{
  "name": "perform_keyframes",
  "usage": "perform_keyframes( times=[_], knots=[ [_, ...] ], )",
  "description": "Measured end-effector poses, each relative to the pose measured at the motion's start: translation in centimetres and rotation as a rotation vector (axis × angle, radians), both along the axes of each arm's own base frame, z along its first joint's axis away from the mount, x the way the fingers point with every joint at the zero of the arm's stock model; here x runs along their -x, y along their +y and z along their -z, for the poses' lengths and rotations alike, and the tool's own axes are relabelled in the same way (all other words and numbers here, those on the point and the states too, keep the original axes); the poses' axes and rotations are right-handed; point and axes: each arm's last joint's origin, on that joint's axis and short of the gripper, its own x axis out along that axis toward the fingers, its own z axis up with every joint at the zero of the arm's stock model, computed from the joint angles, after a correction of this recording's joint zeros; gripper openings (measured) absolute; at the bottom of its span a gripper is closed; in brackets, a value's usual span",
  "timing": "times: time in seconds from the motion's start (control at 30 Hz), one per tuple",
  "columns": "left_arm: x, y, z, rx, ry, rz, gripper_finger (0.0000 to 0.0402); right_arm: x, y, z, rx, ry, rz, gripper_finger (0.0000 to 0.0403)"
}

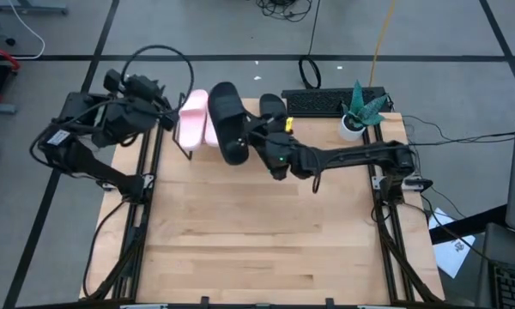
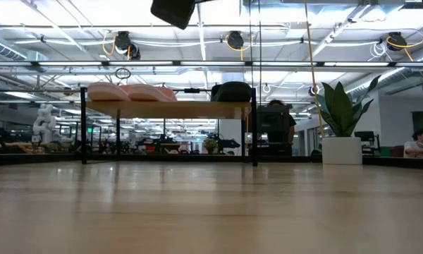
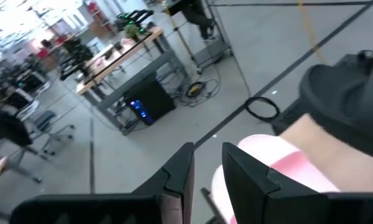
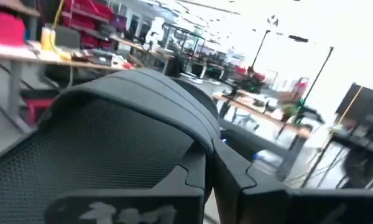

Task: Pick and place slides into the shelf
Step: Put the black slipper on the shelf

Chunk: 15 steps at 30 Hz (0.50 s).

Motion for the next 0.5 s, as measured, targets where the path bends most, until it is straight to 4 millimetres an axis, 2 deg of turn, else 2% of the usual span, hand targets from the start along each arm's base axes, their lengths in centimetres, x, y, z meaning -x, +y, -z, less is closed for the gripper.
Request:
perform_keyframes(
  times=[0.07,0.3,0.5],
  knots=[
    [0.4,0.4,-0.1,-0.005,0.008,-0.019,0.0085,-0.2,-0.4,-0.3,0.02,0.056,0.029,0.0],
    [1.7,1.5,-0.4,-0.011,0.001,-0.096,0.0085,0.0,-3.1,0.7,0.003,0.162,0.161,0.0],
    [2.7,2.3,-0.6,-0.016,-0.004,-0.16,0.0085,0.2,-5.8,1.4,-0.051,0.152,0.135,0.0]
  ],
)
